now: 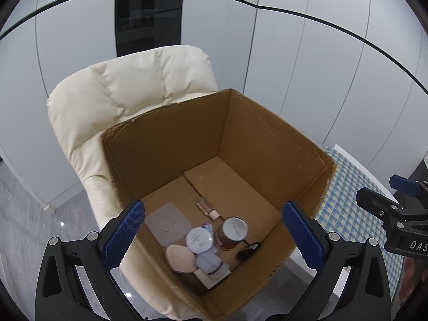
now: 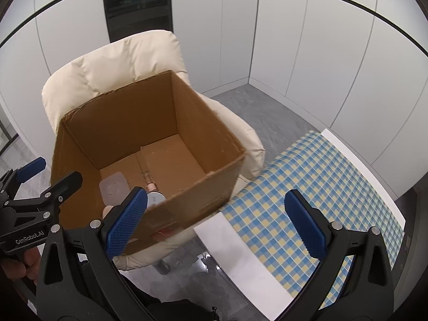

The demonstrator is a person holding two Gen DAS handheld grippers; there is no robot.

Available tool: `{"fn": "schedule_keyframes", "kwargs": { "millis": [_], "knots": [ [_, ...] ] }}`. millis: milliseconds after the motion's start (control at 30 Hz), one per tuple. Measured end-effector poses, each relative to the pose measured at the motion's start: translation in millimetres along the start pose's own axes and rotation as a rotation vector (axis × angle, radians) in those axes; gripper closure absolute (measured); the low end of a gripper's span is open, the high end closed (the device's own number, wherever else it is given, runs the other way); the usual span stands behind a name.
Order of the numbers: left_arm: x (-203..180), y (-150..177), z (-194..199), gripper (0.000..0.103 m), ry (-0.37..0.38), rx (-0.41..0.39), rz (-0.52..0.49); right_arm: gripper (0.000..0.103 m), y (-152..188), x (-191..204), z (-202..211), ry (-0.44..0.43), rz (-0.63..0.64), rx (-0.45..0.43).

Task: Organize objects

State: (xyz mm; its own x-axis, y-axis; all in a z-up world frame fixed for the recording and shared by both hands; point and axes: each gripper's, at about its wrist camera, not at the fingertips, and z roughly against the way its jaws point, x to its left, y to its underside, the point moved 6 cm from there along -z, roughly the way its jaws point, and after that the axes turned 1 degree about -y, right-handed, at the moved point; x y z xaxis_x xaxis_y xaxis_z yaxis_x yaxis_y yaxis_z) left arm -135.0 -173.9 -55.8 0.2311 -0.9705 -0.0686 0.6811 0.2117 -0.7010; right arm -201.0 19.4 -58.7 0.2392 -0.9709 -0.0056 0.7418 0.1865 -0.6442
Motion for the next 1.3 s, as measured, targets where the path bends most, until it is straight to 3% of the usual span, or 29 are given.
{"fn": "schedule_keyframes", "kwargs": {
  "millis": [633,733,1100,1300],
  "knots": [
    [-82,3,-3,0.001,0.070,0.017,-0.098,0.000,33,-80,19,0.105,-0.115,0.022],
    [-92,9,-8,0.001,0.066,0.057,-0.093,0.000,41,-98,25,0.114,-0.152,0.023],
    [-149,29,6,0.001,0.053,0.070,-0.205,0.000,76,-145,48,0.179,-0.214,0.045],
    [-160,42,12,0.001,0.037,0.123,-0.211,0.000,98,-166,66,0.186,-0.251,0.053]
  ]
}}
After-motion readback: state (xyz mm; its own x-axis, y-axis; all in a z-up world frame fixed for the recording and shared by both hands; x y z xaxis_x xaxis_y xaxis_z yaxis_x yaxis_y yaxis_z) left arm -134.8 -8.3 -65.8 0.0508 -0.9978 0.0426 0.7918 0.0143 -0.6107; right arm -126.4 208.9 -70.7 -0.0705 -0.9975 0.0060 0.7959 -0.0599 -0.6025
